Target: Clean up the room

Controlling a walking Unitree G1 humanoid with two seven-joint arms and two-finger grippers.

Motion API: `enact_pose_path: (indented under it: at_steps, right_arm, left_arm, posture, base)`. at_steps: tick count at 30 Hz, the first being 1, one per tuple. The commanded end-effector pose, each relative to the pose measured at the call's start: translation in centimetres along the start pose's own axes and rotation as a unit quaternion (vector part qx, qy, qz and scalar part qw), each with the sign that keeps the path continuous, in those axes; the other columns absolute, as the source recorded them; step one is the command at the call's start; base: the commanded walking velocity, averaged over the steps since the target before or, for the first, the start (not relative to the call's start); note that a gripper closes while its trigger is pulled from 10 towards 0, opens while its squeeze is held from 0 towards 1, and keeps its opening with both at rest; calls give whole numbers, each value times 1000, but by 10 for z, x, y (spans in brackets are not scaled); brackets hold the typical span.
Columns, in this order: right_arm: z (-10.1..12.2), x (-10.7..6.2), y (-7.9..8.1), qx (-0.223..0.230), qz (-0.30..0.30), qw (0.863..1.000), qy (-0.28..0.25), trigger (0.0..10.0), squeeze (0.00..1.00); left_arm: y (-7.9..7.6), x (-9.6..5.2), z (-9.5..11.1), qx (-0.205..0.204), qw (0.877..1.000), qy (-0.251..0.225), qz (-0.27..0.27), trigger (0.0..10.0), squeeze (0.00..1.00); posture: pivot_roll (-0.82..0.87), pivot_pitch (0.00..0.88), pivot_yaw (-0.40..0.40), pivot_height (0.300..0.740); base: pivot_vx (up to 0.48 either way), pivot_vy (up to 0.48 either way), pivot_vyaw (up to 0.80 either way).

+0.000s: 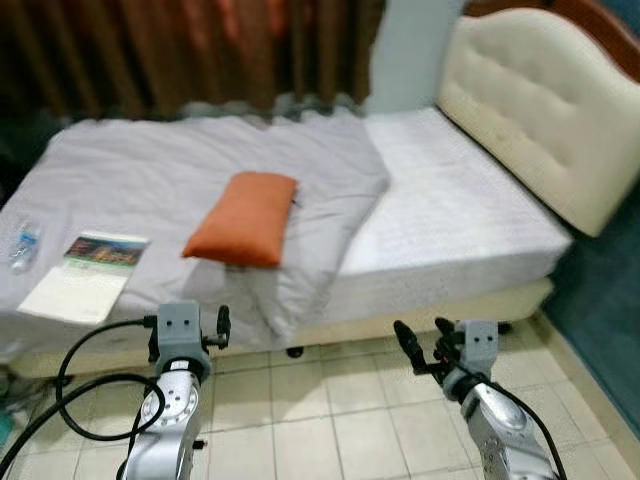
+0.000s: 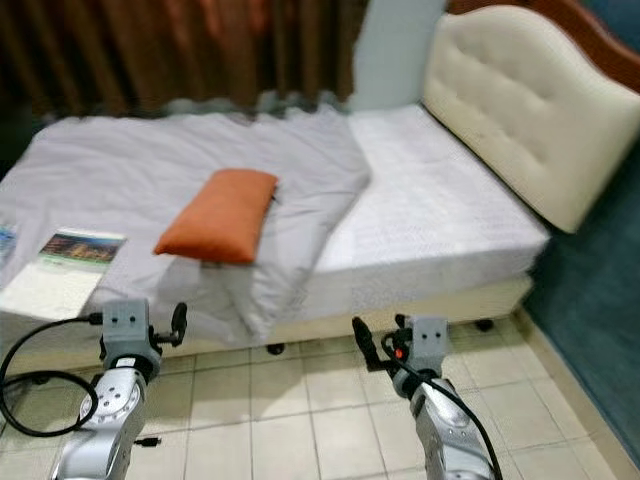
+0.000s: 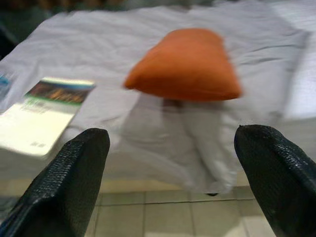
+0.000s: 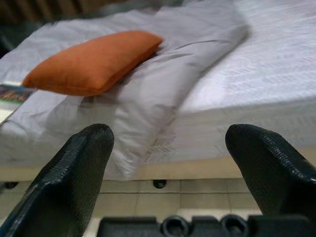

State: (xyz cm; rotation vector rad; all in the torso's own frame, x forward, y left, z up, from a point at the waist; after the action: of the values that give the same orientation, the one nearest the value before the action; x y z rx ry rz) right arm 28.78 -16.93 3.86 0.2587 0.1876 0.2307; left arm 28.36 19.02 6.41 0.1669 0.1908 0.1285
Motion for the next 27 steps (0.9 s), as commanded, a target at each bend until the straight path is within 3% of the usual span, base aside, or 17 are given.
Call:
enact_pose_path:
  at_steps: [1,14,21,24,25,27]
  right_arm:
    - [3,4,3,-6,-2,1000,-5,10000,0]
    - [3,5,1,-19,-13,1000,-1,10000,0]
    - [2,6,-1,-26,-20,999,-1,10000,0]
    - [2,6,-1,-28,-21,999,-1,10000,0]
    - [2,6,-1,-27,-20,999,0,10000,0]
    - [3,7,0,-26,-17,1000,-2,10000,0]
  left_arm:
    - [2,2,5,6,1000,-9,0,10000,0]
    - [4,9,10,8,1000,-16,-12,10000,0]
    - [4,13,11,13,999,-16,-27,10000,0]
    - [1,13,6,26,999,-4,-26,10000,0]
    - [0,13,5,6,1000,1,-26,10000,0]
    - [0,14,4,5,1000,6,-22,10000,0]
  posture:
    - [8,0,26,740]
    - [5,0,28,740]
    - [7,0,29,740]
    - [4,0,30,740]
    - [4,0,30,740]
    - [0,0,29,740]
  base:
    - [382,289,0]
    - [404,228,0]
    - [463,0,-716]
    - [0,0,0]
    - [0,0,0]
    - [0,0,0]
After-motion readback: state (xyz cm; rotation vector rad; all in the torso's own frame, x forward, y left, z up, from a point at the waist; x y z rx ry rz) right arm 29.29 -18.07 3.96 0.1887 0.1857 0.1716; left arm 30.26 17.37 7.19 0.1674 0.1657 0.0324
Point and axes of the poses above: a point about 5 cm out from each wrist's last joint towards the gripper, its own x axis pointing out of the wrist towards the gripper, its own z axis along the axis of the wrist's last joint, y = z × x, the point moved 1 cm from there along x, pointing out of the wrist towards the gripper, and after that the axes turned 5 degrees about x, right-handed, at the moved point
